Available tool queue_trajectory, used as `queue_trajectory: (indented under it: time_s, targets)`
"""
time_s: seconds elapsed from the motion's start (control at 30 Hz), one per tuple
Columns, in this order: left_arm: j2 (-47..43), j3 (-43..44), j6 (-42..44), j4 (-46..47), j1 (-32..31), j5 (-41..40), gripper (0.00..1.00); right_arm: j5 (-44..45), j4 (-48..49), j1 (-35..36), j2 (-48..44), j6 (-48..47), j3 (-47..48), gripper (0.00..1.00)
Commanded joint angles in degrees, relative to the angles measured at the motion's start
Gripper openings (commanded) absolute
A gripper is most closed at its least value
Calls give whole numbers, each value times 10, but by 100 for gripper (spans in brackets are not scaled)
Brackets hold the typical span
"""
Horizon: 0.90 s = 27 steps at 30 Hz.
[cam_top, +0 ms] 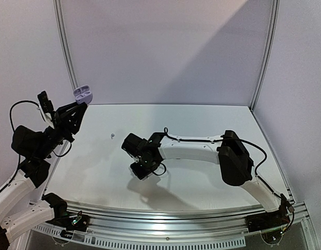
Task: Insert the wireless bluetooth earbuds into the charging case
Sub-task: Pick up the right earbud from the center of the board.
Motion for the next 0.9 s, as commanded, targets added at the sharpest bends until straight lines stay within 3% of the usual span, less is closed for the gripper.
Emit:
queue_trajectory:
  time_s: [0.0, 0.1, 0.67, 0.87]
  targets:
    - [-3, -9, 1, -5, 7, -1, 0, 23, -45, 4, 21, 5, 9, 39]
    - [-2, -9, -1, -3, 7, 0, 0, 28, -50, 4, 20, 6, 9, 31]
    - [1, -8, 0, -3, 7, 0, 0, 30, -46, 8, 3, -3, 11, 8]
    - [3, -10, 57, -11, 6, -6, 0, 111, -20, 6, -71, -34, 14, 0]
